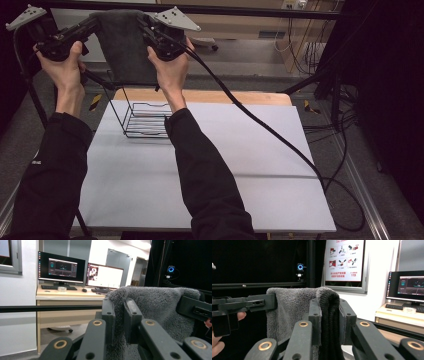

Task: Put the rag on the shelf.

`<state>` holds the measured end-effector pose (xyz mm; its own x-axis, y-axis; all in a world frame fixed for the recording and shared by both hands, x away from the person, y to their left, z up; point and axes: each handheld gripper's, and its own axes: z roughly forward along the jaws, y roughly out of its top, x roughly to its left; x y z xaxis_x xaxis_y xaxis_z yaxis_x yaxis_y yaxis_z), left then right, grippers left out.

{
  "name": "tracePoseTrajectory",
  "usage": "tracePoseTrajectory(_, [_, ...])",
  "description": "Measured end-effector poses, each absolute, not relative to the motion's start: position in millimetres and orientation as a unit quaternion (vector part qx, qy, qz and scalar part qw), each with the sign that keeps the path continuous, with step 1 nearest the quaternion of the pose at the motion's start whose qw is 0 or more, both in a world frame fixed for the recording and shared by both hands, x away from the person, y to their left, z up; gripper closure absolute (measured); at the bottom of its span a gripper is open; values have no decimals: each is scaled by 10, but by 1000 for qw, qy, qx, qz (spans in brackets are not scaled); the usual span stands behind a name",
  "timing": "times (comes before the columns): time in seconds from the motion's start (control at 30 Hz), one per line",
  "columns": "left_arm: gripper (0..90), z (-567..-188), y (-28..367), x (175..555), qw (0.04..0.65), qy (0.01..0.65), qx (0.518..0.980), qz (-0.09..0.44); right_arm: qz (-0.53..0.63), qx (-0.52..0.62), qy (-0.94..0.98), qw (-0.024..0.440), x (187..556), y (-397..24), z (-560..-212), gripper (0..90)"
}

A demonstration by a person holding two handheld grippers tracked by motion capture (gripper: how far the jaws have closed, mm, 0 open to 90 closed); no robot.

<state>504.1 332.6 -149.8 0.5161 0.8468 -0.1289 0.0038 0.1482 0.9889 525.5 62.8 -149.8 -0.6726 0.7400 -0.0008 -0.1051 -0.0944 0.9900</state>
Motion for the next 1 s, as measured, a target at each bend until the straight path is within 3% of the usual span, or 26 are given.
tracePoseTrajectory(1.0, [806,-2009,3338,4889,636,376,601,303,675,286,628,261,5170,545,-1984,764])
